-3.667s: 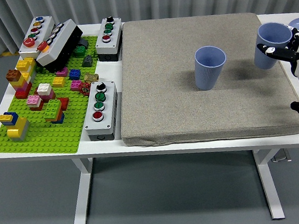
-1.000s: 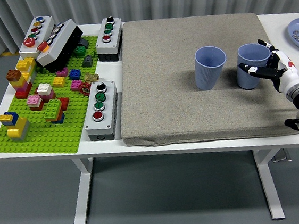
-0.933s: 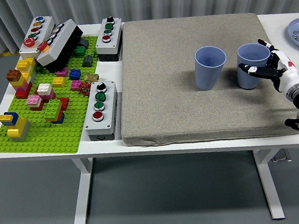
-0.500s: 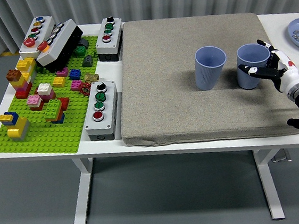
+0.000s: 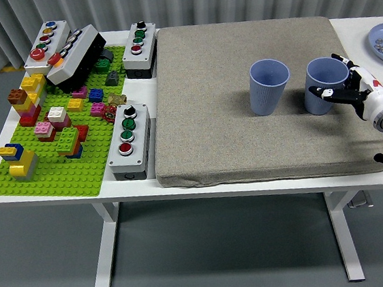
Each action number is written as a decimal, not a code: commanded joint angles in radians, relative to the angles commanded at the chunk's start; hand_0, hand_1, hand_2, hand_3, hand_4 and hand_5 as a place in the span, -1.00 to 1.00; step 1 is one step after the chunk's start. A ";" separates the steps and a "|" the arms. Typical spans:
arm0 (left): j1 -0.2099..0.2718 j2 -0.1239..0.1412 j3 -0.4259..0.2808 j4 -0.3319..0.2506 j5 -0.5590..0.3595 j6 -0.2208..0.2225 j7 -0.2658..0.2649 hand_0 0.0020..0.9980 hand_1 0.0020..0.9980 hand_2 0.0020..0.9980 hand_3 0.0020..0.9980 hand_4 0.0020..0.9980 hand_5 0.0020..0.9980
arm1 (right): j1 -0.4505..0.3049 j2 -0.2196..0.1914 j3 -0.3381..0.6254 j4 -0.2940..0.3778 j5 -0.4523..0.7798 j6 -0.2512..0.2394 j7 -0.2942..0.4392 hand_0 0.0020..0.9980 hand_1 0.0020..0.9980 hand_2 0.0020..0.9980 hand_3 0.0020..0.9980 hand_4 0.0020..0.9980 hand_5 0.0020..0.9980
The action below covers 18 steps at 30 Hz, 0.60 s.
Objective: Pick cup pour cup place
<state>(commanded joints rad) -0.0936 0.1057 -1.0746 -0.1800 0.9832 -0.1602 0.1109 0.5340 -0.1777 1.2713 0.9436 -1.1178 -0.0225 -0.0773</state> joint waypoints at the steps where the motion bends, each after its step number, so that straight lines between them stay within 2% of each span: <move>1: 0.000 0.000 -0.001 0.000 0.000 0.000 0.000 0.68 0.63 0.76 0.60 0.27 1.00 | 0.000 -0.001 0.001 0.001 -0.003 0.001 -0.003 1.00 0.95 1.00 1.00 0.76 -0.45; 18: 0.000 -0.001 -0.008 0.000 0.004 0.000 -0.001 0.68 0.64 0.76 0.60 0.27 1.00 | -0.012 -0.019 0.021 0.019 -0.020 0.024 -0.030 1.00 0.95 1.00 1.00 0.77 -0.44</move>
<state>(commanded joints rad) -0.0931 0.1049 -1.0824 -0.1800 0.9869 -0.1597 0.1102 0.5222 -0.1970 1.2925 0.9629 -1.1377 0.0011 -0.1076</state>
